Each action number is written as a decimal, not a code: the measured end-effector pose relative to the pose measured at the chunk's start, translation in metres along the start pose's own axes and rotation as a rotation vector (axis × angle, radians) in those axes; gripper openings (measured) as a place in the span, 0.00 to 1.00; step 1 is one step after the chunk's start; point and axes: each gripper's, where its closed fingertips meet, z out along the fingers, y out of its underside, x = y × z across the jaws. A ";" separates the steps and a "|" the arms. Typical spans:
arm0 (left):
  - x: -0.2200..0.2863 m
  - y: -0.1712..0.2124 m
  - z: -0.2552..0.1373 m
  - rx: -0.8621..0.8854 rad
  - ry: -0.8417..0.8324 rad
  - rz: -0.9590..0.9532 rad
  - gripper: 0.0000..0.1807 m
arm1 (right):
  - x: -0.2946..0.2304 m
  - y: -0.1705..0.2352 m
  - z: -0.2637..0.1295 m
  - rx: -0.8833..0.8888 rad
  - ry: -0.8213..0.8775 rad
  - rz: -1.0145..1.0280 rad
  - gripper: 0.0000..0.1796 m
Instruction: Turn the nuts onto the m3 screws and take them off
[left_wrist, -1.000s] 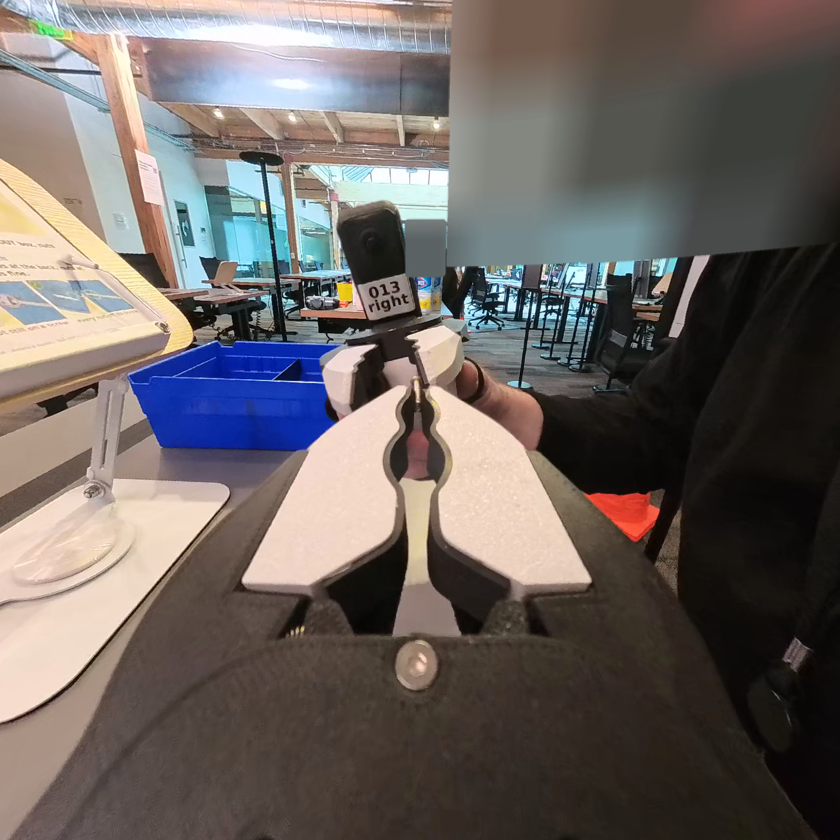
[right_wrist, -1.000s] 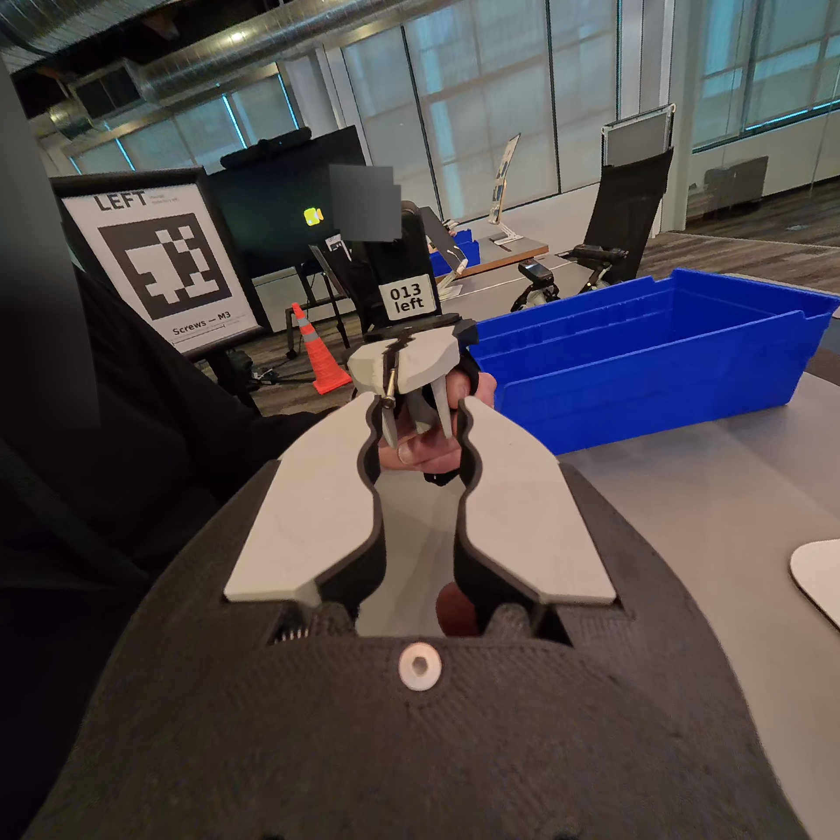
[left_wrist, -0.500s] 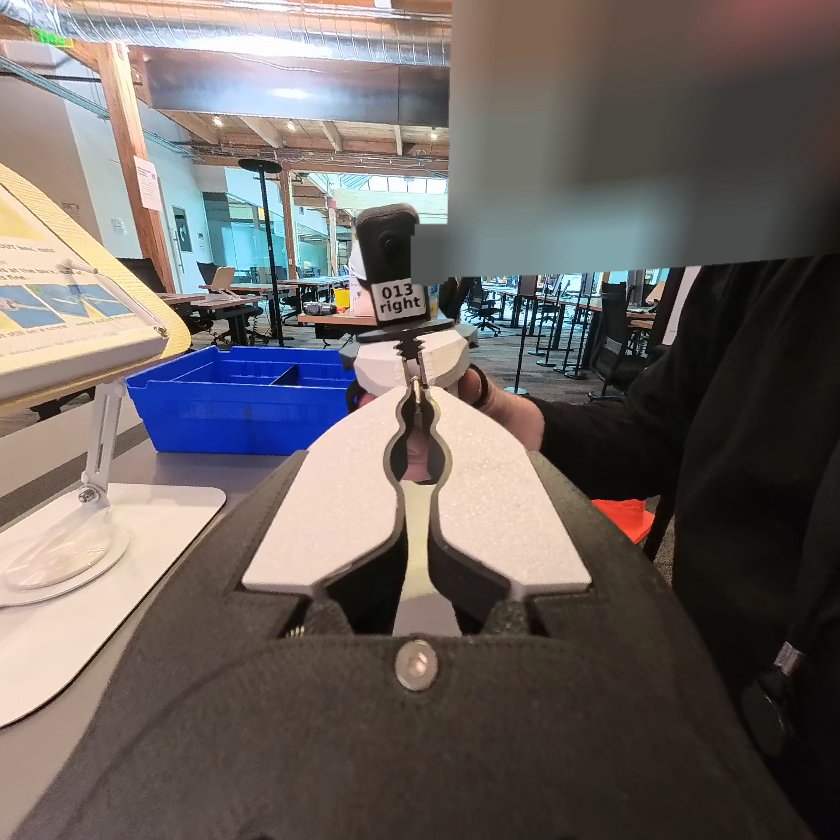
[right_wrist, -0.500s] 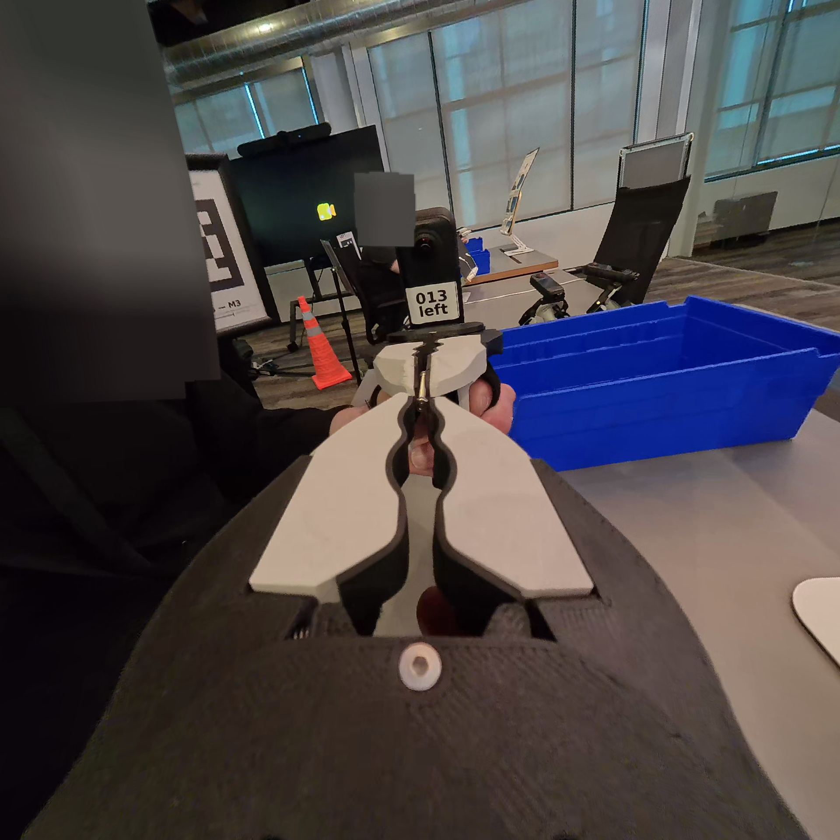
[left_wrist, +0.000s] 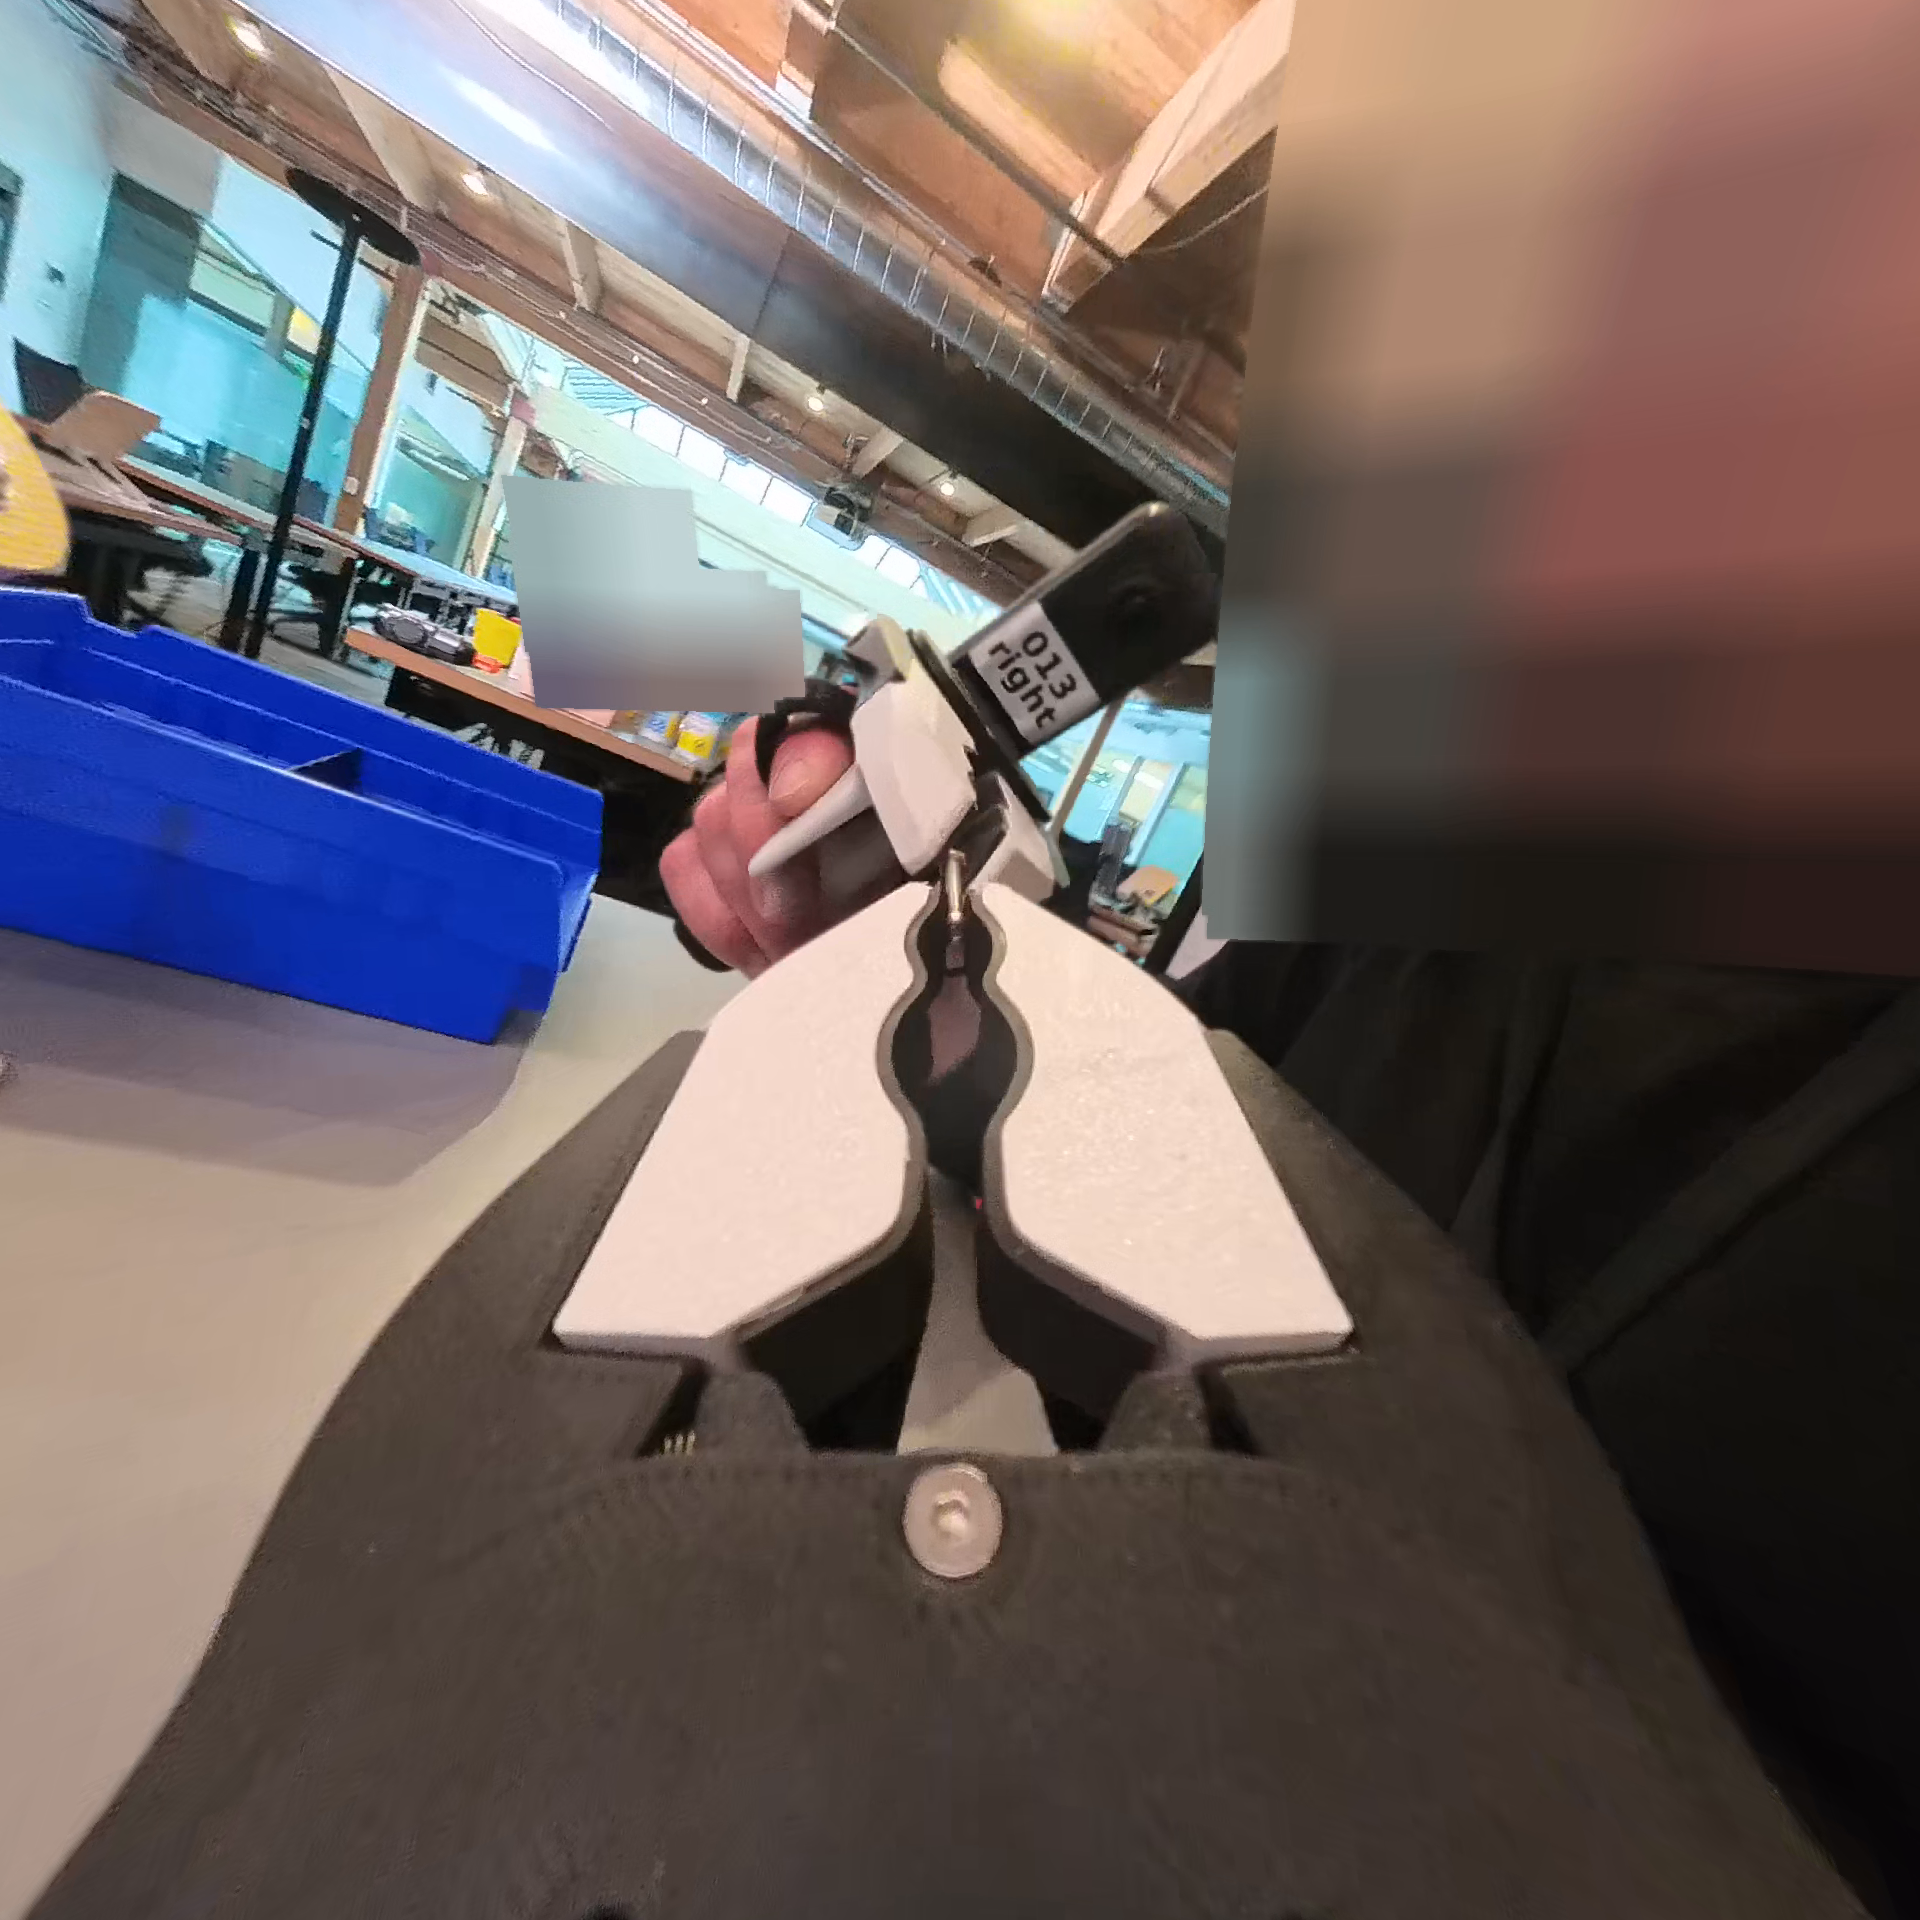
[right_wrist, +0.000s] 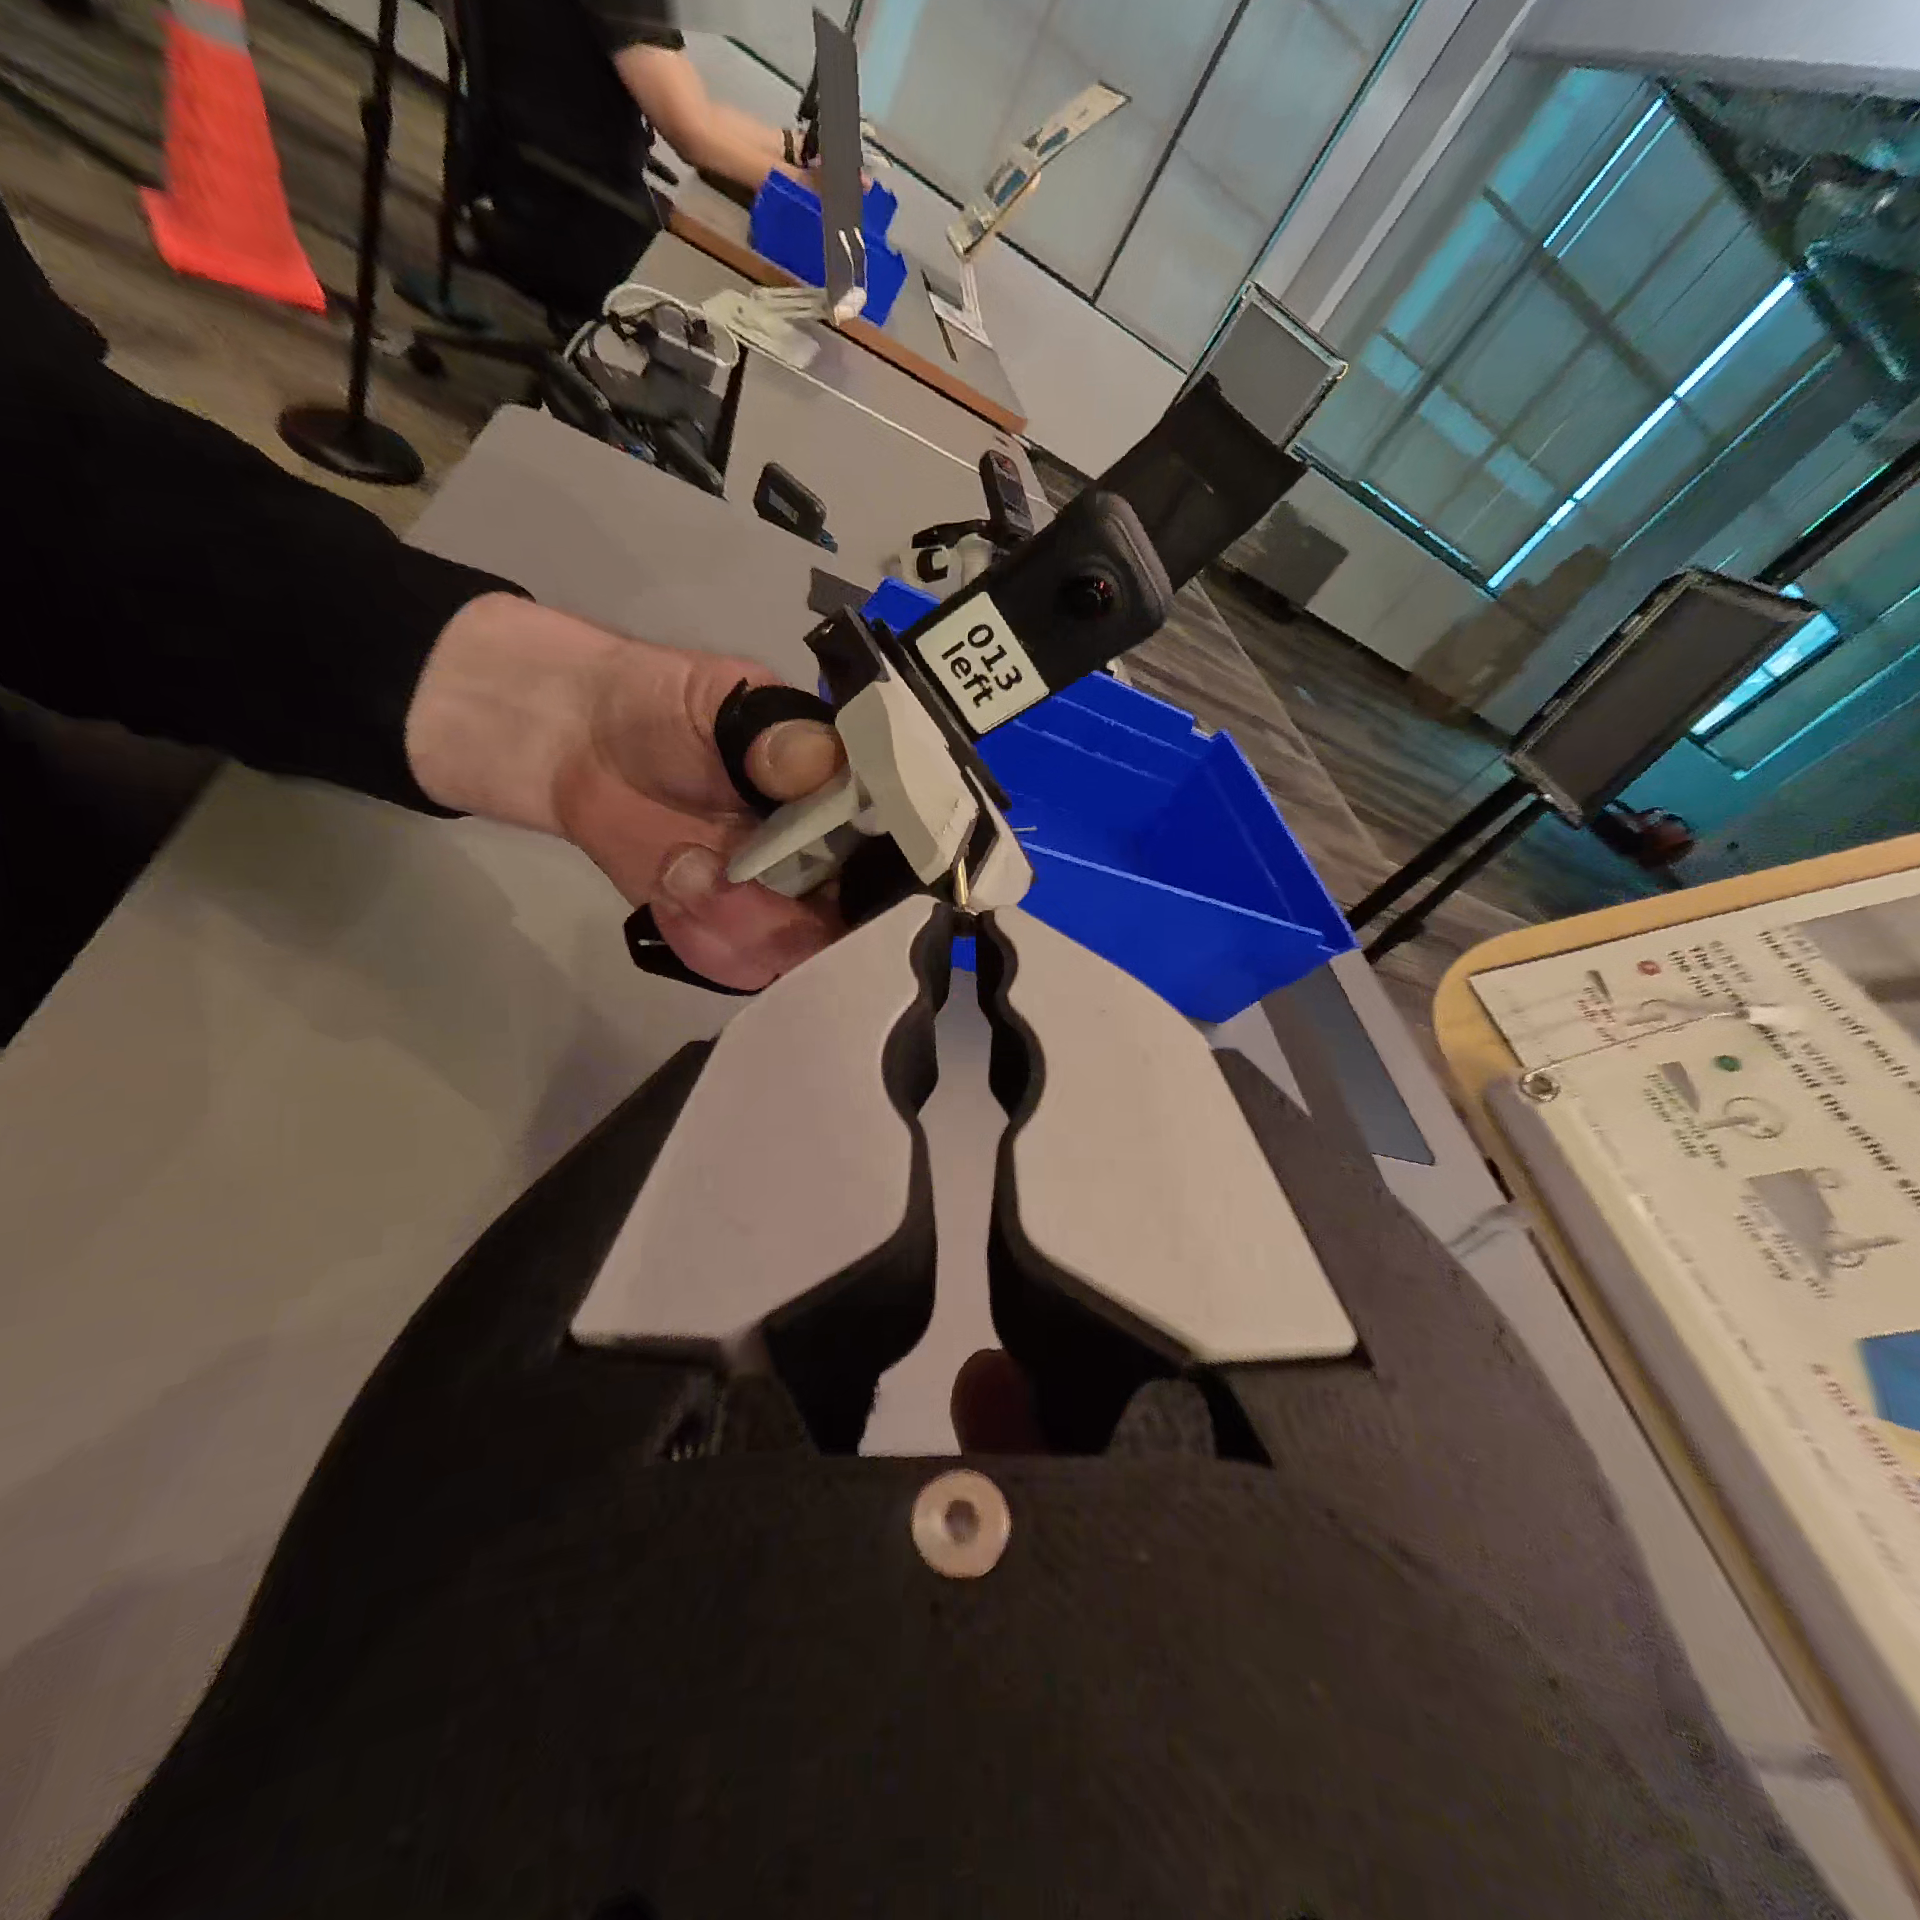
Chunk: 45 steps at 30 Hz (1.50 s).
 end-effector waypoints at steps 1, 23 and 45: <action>0.001 0.000 0.000 0.012 0.019 -0.019 0.01 | 0.000 -0.001 0.000 -0.006 0.004 -0.014 0.03; 0.001 0.005 0.004 -0.316 -0.309 0.759 0.06 | -0.008 -0.004 -0.008 0.361 -0.317 0.748 0.03; 0.002 -0.001 0.006 -0.117 -0.127 0.103 0.02 | -0.003 -0.002 -0.007 0.157 -0.057 0.203 0.03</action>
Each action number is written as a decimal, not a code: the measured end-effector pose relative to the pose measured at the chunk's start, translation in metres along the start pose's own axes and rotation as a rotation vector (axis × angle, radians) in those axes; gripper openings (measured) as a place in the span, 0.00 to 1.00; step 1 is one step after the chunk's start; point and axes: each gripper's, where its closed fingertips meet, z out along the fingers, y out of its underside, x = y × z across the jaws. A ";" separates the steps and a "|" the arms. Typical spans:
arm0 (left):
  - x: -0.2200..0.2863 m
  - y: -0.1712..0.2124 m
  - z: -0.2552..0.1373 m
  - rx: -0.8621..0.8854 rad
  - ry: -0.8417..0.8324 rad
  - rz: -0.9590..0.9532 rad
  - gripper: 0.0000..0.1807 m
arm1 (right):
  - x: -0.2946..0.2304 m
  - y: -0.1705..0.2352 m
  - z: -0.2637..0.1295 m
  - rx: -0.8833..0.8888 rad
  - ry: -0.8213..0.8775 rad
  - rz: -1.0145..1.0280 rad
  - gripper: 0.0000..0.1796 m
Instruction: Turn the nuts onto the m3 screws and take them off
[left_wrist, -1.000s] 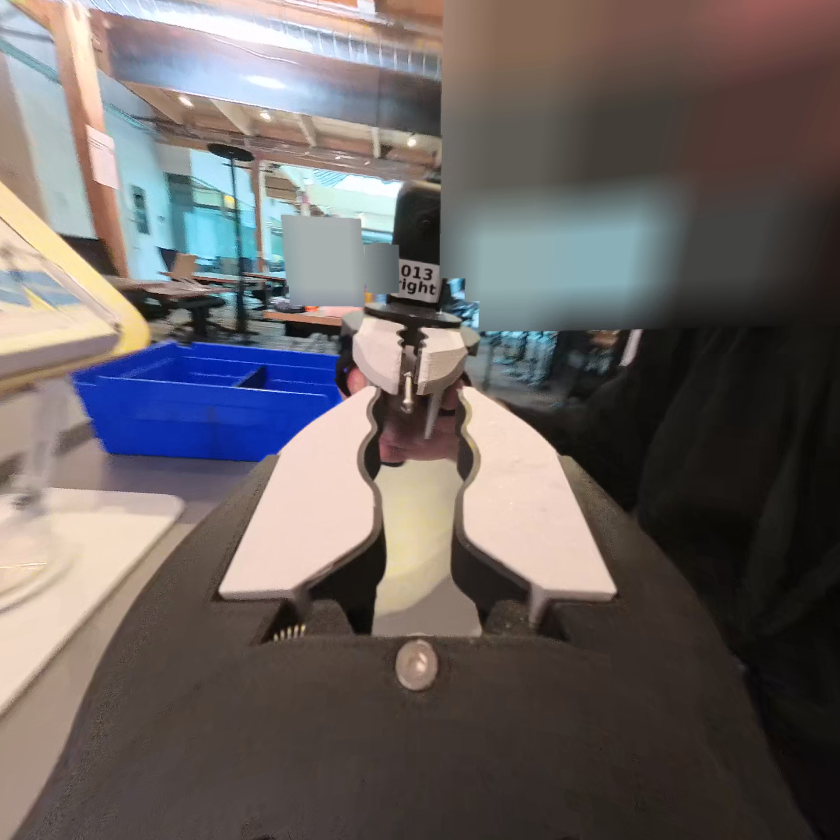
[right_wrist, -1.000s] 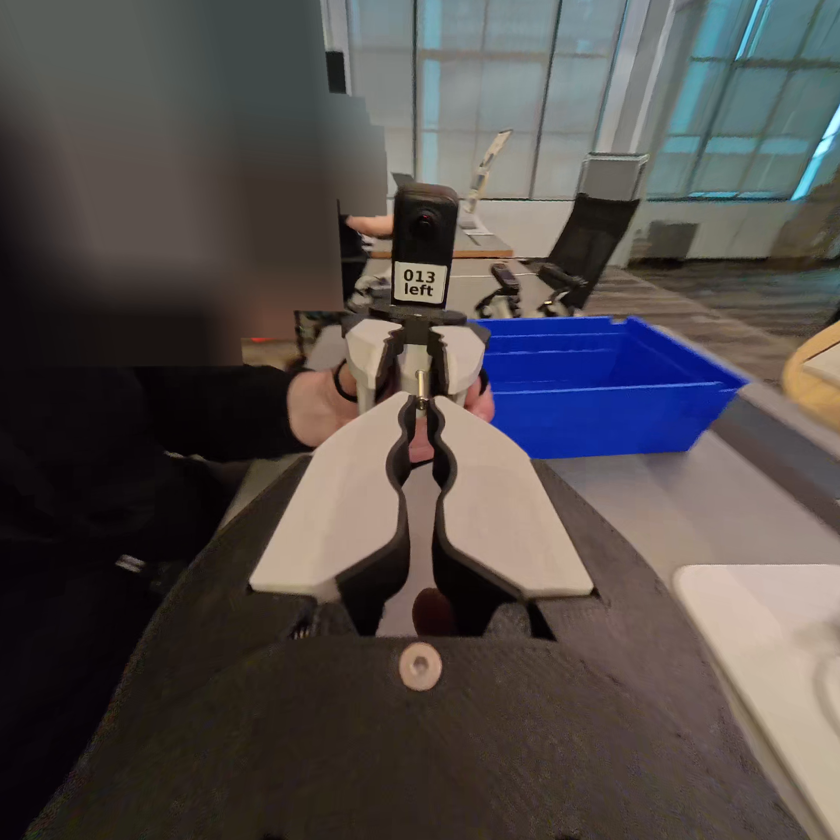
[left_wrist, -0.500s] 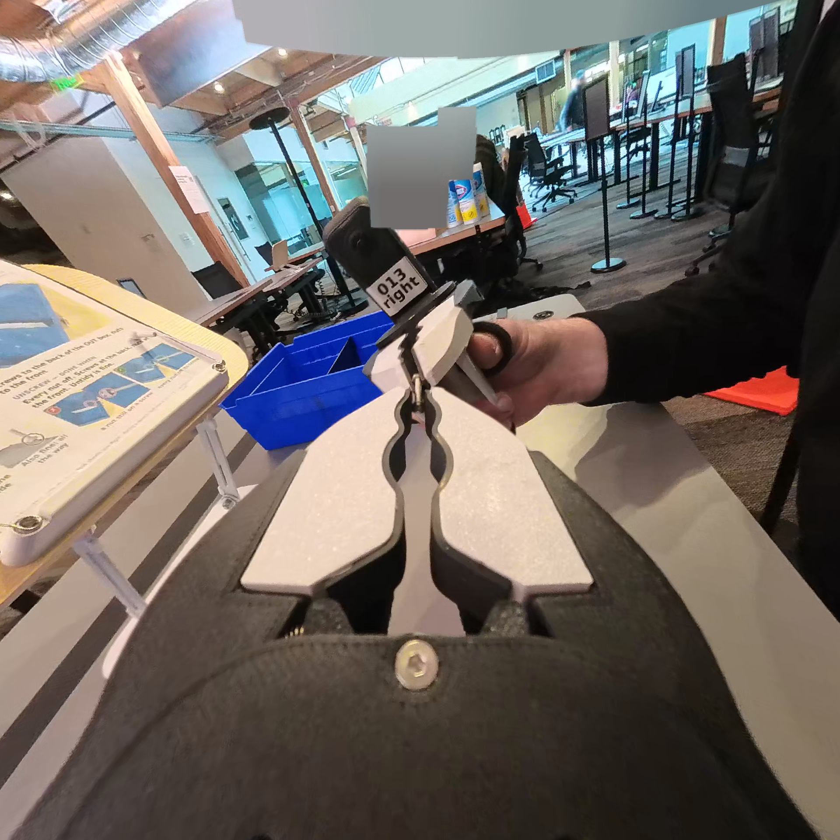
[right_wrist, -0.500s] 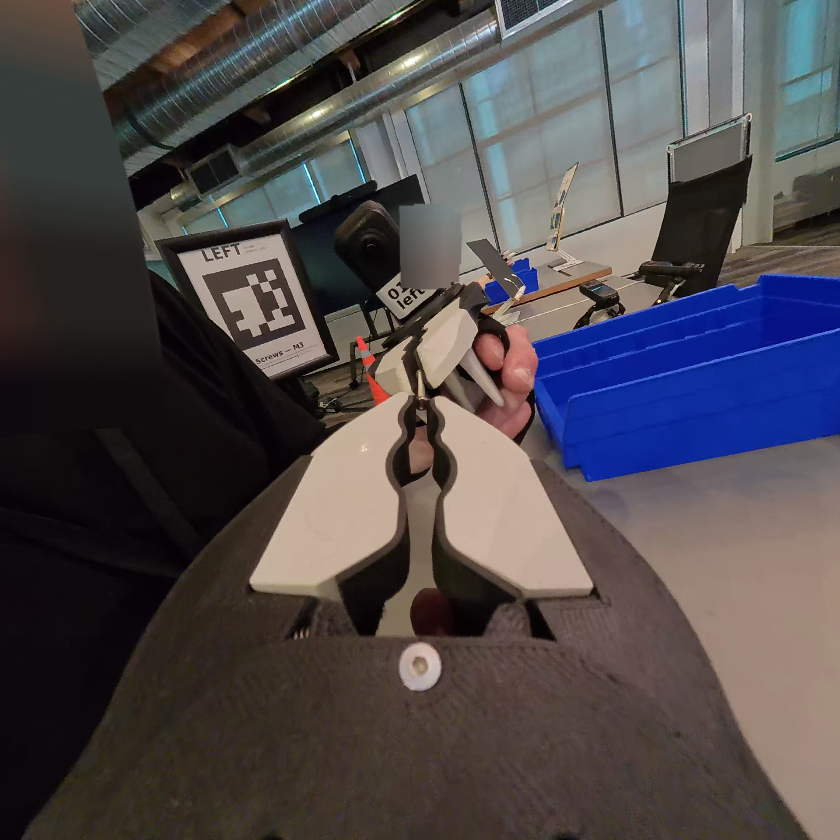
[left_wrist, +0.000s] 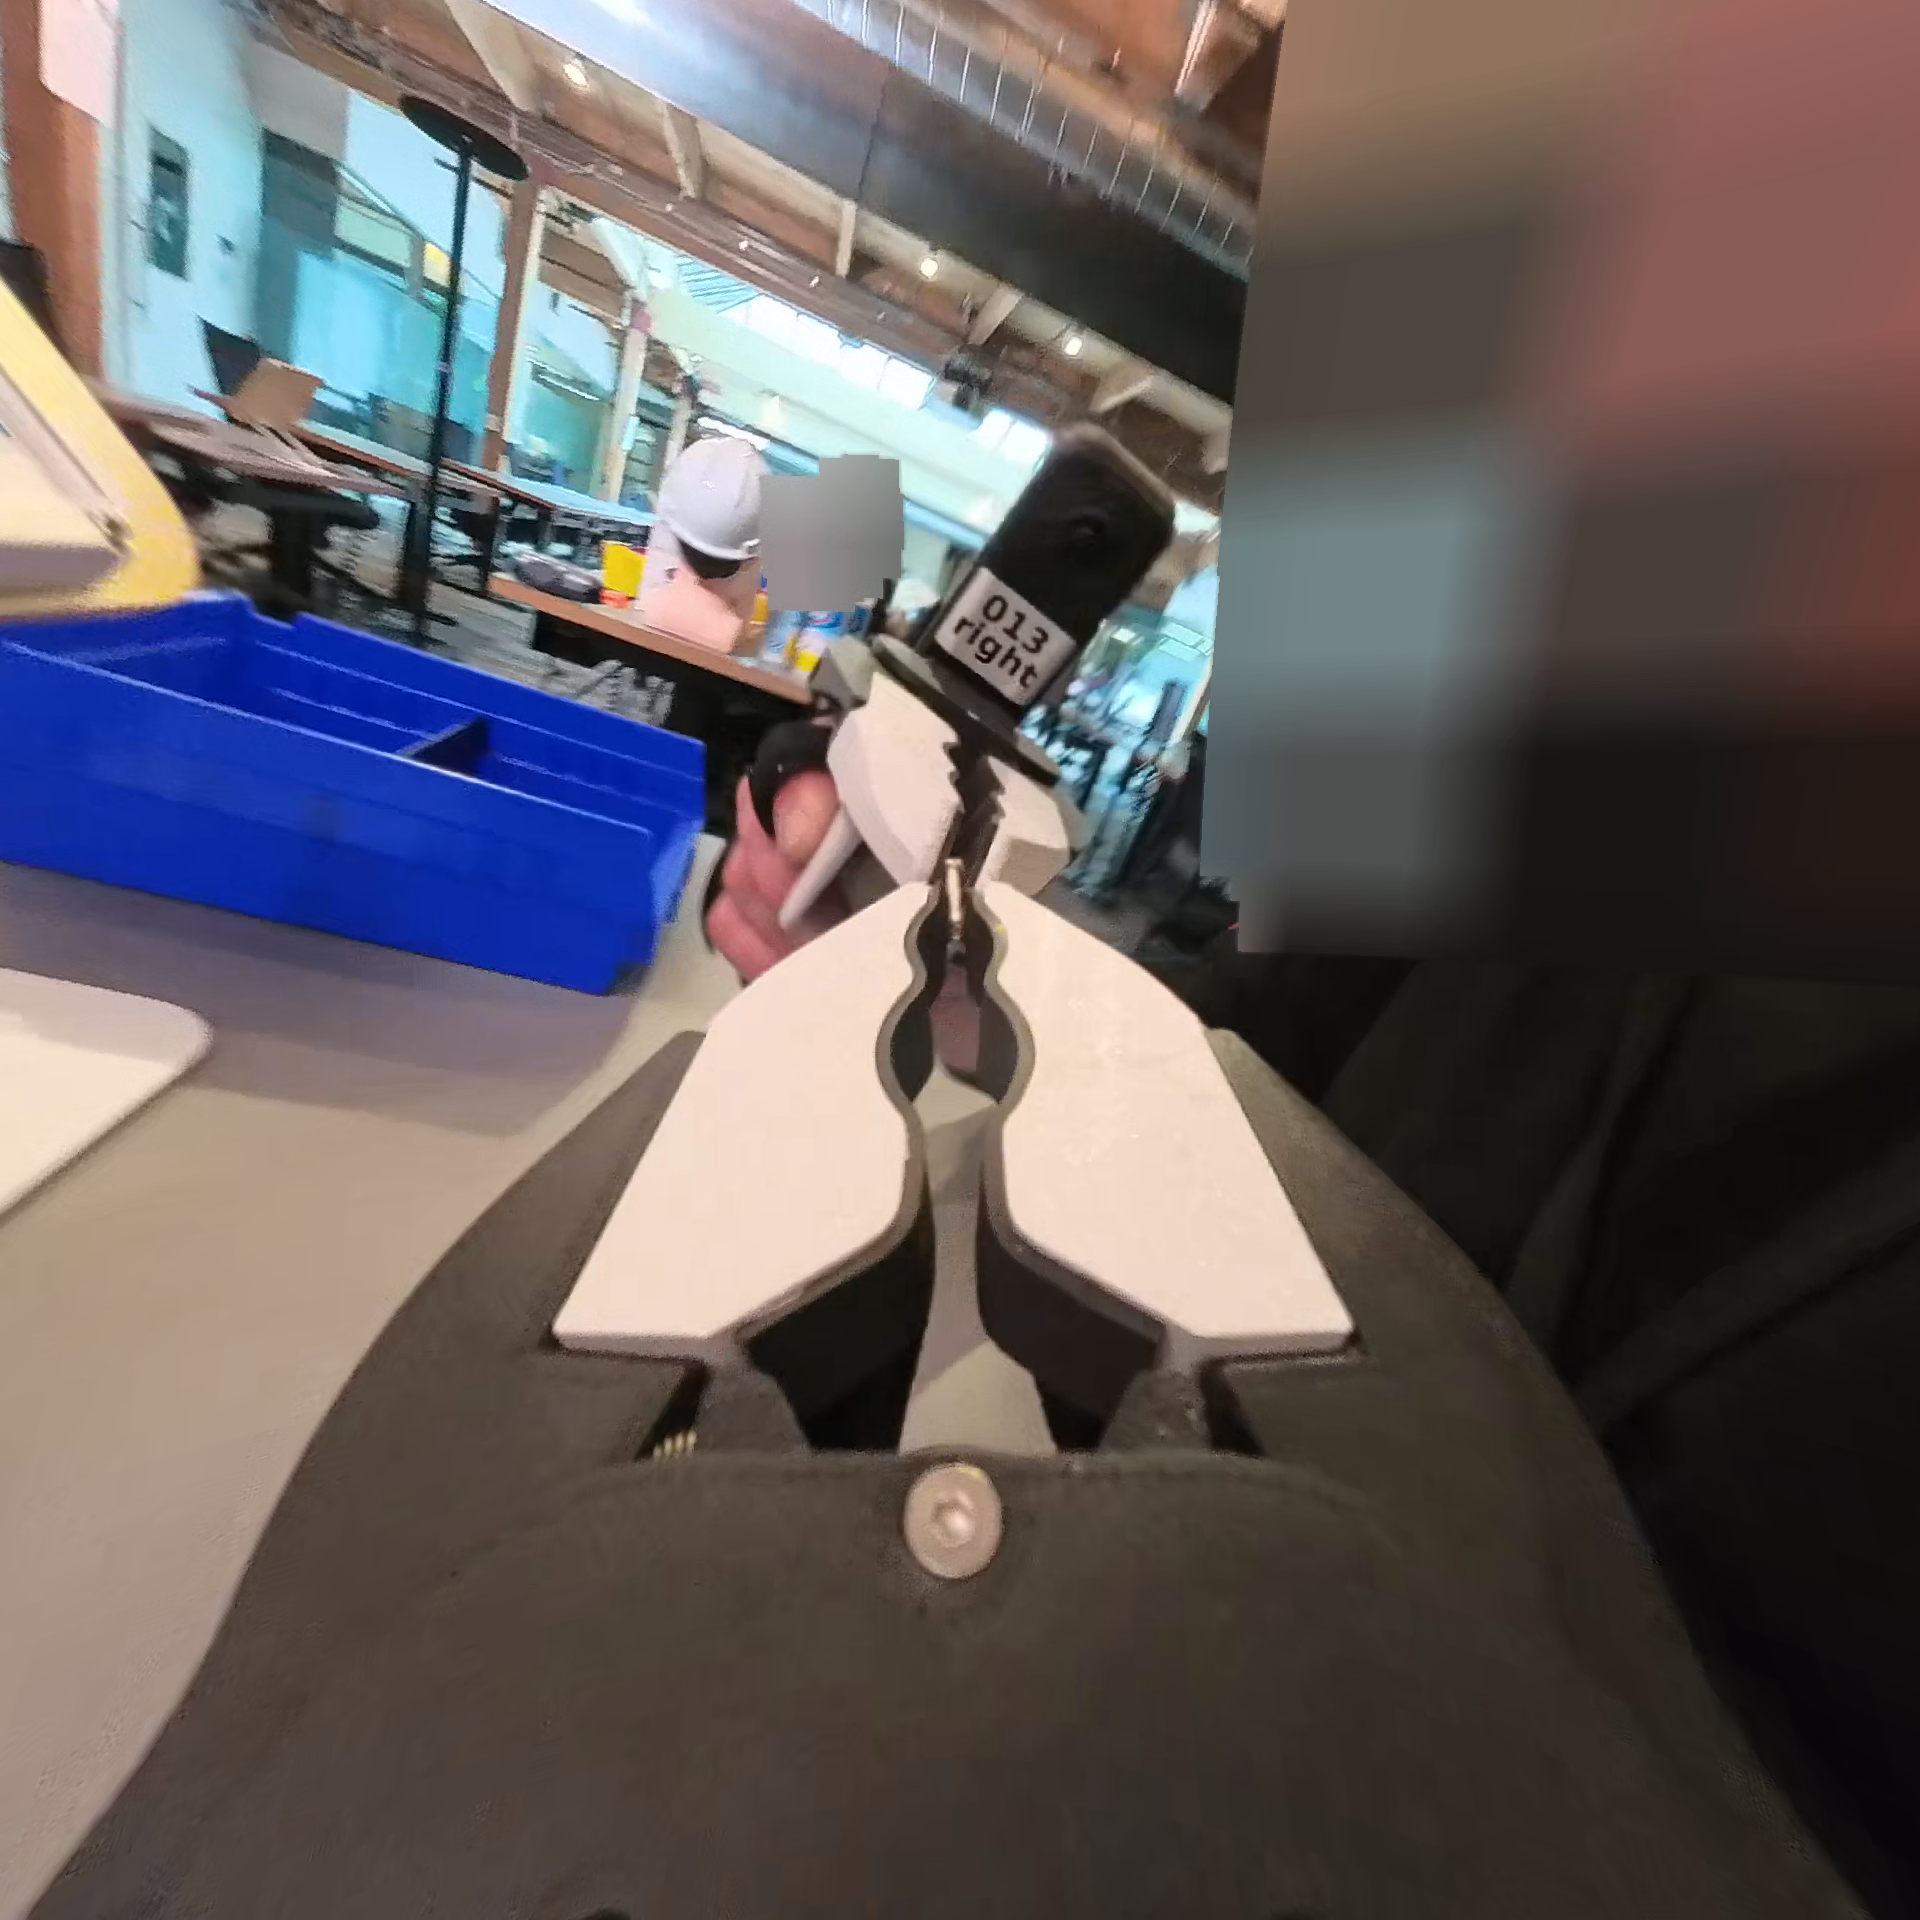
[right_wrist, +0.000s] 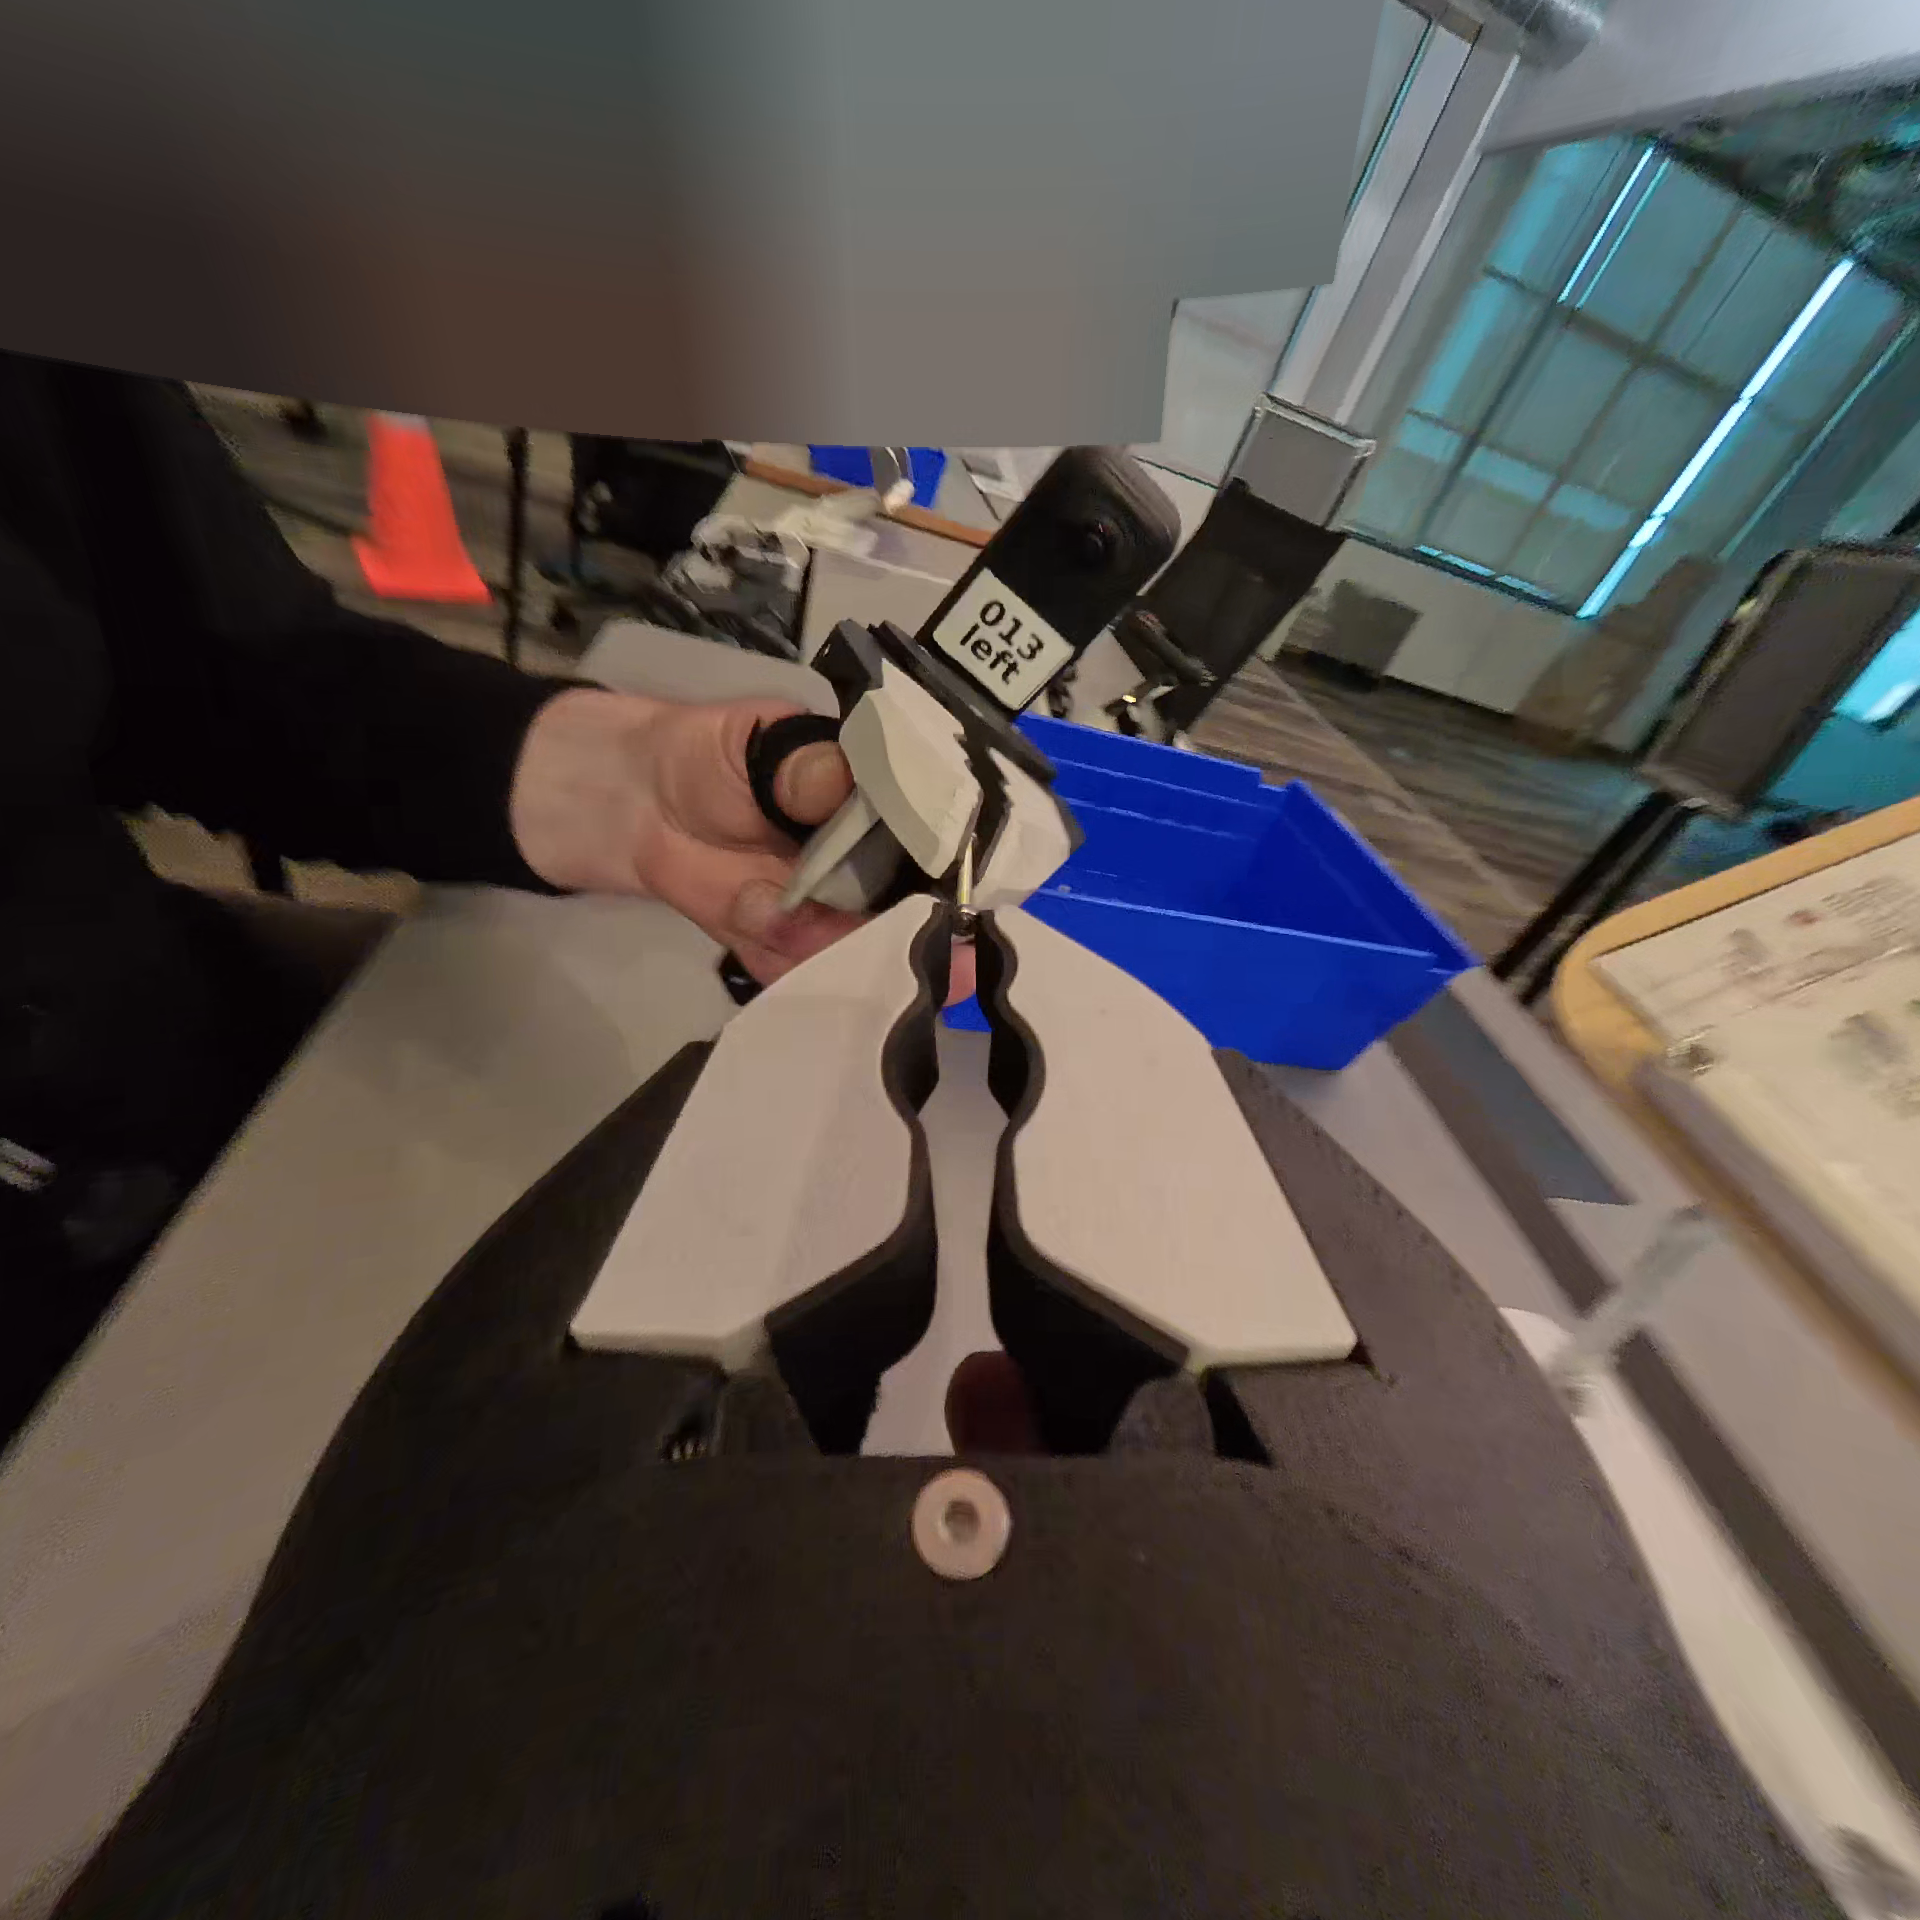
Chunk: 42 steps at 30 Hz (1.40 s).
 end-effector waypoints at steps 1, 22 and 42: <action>0.000 0.000 0.000 0.021 0.029 -0.067 0.02 | 0.001 0.000 0.000 -0.029 0.024 -0.069 0.03; -0.005 -0.001 -0.003 0.000 -0.153 0.300 0.11 | 0.005 0.002 -0.008 0.072 -0.081 0.251 0.03; -0.001 0.011 0.005 -0.215 -0.249 0.733 0.02 | -0.006 0.006 -0.007 0.294 -0.303 0.679 0.02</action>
